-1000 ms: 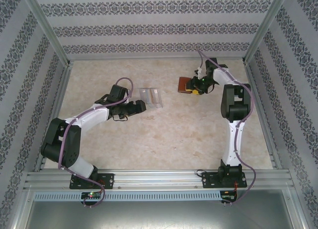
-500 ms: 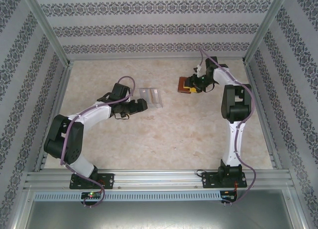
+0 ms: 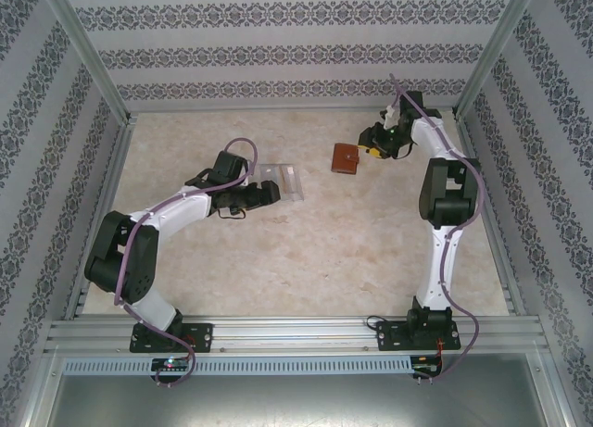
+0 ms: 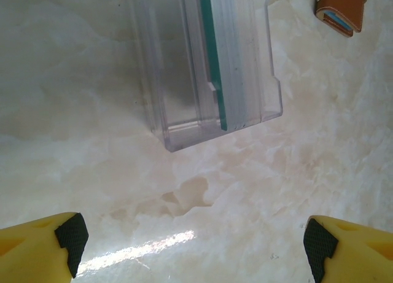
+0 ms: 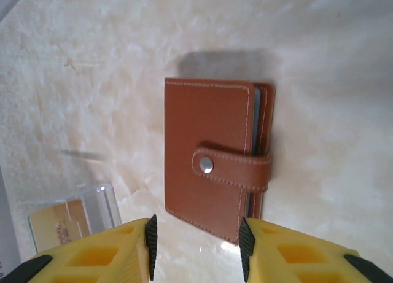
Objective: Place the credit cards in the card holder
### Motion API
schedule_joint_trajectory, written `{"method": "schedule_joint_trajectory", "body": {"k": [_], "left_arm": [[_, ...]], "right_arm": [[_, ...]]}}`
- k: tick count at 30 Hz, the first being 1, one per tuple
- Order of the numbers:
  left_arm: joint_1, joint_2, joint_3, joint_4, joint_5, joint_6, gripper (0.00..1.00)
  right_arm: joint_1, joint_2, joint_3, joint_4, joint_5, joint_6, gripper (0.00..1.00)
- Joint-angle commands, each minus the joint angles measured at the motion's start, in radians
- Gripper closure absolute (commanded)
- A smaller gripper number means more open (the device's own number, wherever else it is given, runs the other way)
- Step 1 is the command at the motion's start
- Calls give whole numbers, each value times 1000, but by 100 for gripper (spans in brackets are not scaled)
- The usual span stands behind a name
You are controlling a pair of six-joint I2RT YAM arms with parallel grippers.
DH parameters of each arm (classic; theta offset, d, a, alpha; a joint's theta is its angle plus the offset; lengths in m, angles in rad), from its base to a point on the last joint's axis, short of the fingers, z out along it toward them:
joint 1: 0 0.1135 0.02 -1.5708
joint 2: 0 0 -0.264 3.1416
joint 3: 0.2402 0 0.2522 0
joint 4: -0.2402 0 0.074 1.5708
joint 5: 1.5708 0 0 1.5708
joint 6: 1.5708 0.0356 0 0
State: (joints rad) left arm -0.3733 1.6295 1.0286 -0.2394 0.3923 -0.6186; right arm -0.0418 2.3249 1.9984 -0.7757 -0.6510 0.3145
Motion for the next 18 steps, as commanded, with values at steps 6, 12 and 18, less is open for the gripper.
{"method": "schedule_joint_trajectory", "body": {"k": [6,12,18], "left_arm": [[-37,18,98,-30,22,44,9],[-65,33,142,-36,4,47,10],[-69,23,139,-38,-19,43,10]], "right_arm": [[33,63,71,-119,188,-162,56],[105,46,118,-156,507,-349,51],[200,65,136,-89,647,-520,41]]}}
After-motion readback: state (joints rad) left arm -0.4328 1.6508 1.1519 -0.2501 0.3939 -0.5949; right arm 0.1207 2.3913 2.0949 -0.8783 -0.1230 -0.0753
